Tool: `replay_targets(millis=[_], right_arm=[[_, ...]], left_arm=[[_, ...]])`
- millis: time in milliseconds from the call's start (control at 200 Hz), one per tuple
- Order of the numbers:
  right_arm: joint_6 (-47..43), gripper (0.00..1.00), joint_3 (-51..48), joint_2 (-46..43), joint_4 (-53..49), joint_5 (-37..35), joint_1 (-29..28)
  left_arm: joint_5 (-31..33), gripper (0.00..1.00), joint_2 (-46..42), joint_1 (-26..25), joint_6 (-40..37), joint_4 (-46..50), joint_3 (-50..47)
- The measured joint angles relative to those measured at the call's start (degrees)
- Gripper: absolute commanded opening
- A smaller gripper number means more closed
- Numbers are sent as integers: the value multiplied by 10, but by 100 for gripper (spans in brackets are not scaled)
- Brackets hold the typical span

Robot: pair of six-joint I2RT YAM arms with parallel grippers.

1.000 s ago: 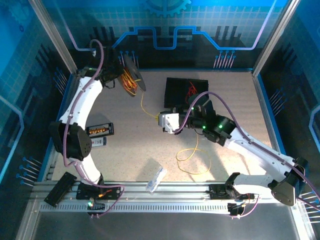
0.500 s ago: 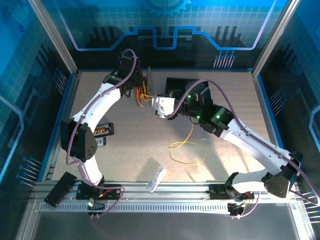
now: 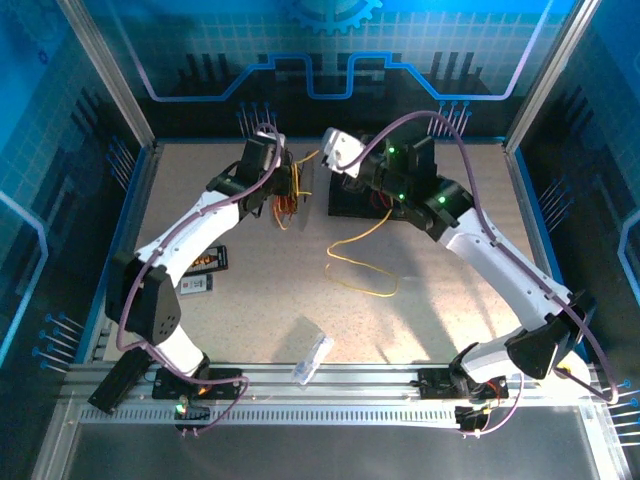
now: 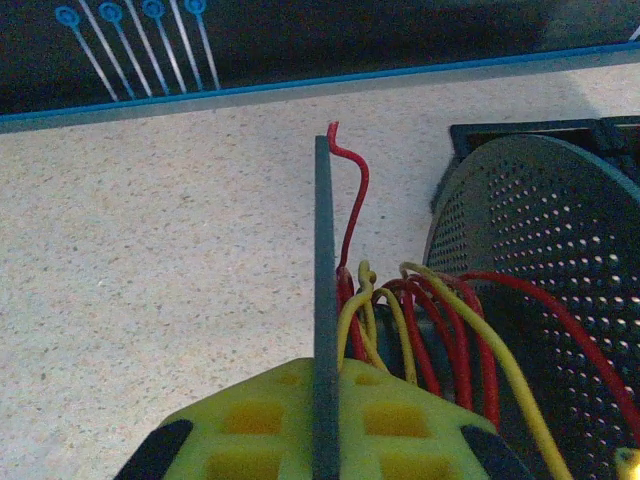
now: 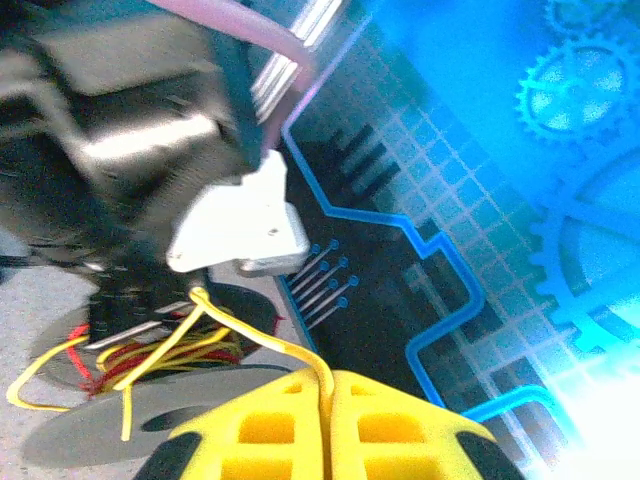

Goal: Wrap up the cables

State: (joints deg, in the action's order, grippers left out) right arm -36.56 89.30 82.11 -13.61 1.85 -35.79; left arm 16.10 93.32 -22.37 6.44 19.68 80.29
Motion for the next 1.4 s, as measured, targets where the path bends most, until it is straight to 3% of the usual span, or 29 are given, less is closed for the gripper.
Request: replay_targets(millis=[605,816,1101,1396], right_arm=[[123,0,58,121,-37,94,206],[143,0,39,143,-37,119,231],[167,0,-70,142,11,167,237],[175,0,-144,126,98,217,217]], left_arm=[[-202,0,-92,-7,-70,42,-41],[-308,0,-124,19,-51,45,-34],[-448,0,-163,150,83,-15,-38],[-511,0,-147,215,313,-126,-77]])
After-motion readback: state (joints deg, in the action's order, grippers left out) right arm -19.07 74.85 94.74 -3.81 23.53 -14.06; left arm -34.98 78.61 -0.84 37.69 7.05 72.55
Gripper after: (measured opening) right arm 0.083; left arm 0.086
